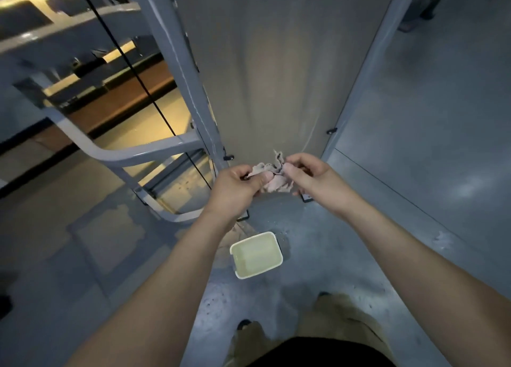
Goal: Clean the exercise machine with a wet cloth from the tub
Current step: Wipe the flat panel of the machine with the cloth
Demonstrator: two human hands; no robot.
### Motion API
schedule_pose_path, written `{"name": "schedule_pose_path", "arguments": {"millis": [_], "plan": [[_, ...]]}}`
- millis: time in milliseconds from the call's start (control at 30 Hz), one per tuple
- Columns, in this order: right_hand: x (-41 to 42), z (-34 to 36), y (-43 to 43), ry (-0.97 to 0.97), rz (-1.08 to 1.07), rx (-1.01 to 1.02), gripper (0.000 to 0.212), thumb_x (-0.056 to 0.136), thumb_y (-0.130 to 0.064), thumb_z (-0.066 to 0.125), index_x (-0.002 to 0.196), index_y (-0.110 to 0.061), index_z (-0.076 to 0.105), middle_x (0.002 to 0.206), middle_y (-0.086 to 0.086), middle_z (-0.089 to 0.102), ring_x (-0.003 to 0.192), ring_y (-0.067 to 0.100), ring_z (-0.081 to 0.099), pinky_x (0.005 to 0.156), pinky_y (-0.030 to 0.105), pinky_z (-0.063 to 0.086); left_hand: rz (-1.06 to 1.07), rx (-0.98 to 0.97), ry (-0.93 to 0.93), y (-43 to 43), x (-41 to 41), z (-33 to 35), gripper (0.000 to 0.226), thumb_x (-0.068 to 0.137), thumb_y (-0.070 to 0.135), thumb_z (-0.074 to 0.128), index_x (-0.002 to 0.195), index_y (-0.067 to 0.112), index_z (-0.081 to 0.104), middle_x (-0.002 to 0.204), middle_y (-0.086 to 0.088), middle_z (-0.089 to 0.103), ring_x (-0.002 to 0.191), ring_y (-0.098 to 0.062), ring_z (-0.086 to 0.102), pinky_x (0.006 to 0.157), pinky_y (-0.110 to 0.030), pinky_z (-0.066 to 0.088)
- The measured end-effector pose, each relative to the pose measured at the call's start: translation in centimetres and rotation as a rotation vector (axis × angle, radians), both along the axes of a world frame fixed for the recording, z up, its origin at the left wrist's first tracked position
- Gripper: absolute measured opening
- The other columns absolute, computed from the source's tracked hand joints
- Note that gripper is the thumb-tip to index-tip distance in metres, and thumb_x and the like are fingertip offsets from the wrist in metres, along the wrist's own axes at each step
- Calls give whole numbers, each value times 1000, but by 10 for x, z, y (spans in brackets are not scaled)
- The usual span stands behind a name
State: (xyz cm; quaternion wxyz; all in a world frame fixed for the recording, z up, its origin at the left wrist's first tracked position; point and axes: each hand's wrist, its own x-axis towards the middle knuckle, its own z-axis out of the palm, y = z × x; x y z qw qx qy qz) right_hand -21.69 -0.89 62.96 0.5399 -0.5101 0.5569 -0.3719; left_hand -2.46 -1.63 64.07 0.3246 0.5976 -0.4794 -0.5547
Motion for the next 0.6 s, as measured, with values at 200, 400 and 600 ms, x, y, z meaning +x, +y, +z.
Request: {"name": "schedule_pose_path", "arguments": {"millis": [200, 400, 600], "plan": [[-58, 6, -16, 37, 100, 16, 12, 94, 1, 68, 88, 0, 58, 85, 13, 63, 72, 14, 57, 74, 29, 47, 246, 120, 200, 2, -64, 24, 22, 105, 22, 58, 96, 4, 68, 97, -19, 72, 85, -28, 68, 78, -40, 61], [-118, 0, -31, -143, 121, 78, 19, 101, -4, 60, 85, -14, 60, 89, 11, 67, 80, 21, 58, 71, 33, 51, 355, 159, 98, -9, -132, 6, 51, 92, 65, 54, 100, 17, 71, 96, -11, 79, 91, -34, 76, 87, -53, 60], [-144, -8, -38, -243, 16, 135, 25, 99, 0, 61, 106, -14, 42, 89, 16, 71, 66, 22, 62, 61, 28, 55, 241, 178, 151, -2, -165, -6, 58, 84, 27, 82, 124, 27, 40, 107, -18, 74, 79, -28, 70, 75, -42, 60]]}}
